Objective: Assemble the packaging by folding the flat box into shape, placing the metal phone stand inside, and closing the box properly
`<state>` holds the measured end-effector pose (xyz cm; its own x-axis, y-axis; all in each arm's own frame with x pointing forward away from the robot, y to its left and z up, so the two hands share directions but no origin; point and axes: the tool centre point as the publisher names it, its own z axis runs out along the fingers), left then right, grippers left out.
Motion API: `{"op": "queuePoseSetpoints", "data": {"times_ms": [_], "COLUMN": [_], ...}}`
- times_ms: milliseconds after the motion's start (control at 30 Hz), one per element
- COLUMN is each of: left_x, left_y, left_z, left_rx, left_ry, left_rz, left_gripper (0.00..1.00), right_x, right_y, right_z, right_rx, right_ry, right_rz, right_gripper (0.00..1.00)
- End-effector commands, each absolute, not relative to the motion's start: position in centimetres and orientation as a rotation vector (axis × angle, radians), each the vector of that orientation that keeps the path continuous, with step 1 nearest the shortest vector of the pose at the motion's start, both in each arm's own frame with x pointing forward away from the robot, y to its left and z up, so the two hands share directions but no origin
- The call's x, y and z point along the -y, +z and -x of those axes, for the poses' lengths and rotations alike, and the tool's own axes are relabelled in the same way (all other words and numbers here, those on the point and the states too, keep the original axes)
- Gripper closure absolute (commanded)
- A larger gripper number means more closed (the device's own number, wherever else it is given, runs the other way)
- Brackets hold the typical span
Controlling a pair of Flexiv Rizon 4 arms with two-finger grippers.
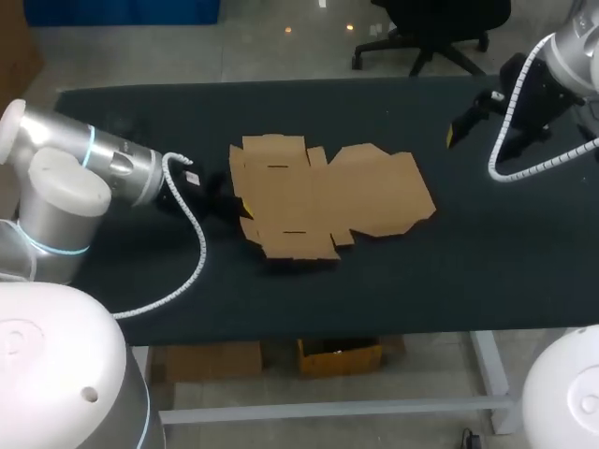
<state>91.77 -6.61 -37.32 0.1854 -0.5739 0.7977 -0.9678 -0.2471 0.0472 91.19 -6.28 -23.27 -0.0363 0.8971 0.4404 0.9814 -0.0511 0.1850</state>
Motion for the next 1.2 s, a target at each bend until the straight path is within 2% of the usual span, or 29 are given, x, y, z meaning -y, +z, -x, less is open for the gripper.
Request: {"op": "queuePoseSetpoints", "data": {"times_ms": [33,533,567,600,633,700,733,767,800,833,1200], "left_x": [6.9,8.5,8.5,8.5,8.5,8.4,8.4,8.3,8.3,8.2,6.2], "left_y": [-37.7,-36.6,-36.7,-36.8,-36.9,-37.1,-37.2,-37.3,-37.3,-37.3,-37.1], "left_z": [-91.4,-92.2,-92.0,-91.9,-91.9,-91.7,-91.7,-91.7,-91.7,-91.7,-93.1], "left_rx": [1.365,1.395,1.4,1.401,1.402,1.401,1.401,1.4,1.402,1.406,1.491], "left_ry": [1.053,1.036,1.024,1.016,1.007,0.992,0.985,0.98,0.974,0.966,0.9], "left_rz": [-1.959,-1.964,-1.962,-1.966,-1.969,-1.975,-1.977,-1.978,-1.98,-1.981,-1.996], "left_gripper": [1.0,1.0,0.93,0.68,0.56,0.45,0.27,0.17,0.02,0.0,0.0], "right_x": [6.4,7.0,7.0,7.0,7.0,7.0,7.0,7.0,7.0,6.9,7.0], "right_y": [-23.1,-23.1,-23.0,-23.0,-22.9,-22.9,-22.9,-22.8,-22.8,-22.8,-22.7], "right_z": [-91.4,-90.7,-90.7,-90.7,-90.7,-90.7,-90.7,-90.7,-90.7,-90.7,-90.5], "right_rx": [2.029,2.022,2.022,2.023,2.024,2.026,2.028,2.029,2.029,2.029,2.026], "right_ry": [-0.684,-0.688,-0.689,-0.689,-0.69,-0.691,-0.692,-0.692,-0.691,-0.691,-0.692], "right_rz": [2.029,2.041,2.041,2.041,2.04,2.04,2.039,2.039,2.039,2.039,2.046], "right_gripper": [0.0,0.0,0.0,0.0,0.0,0.0,0.0,0.0,0.0,0.0,0.0]}}
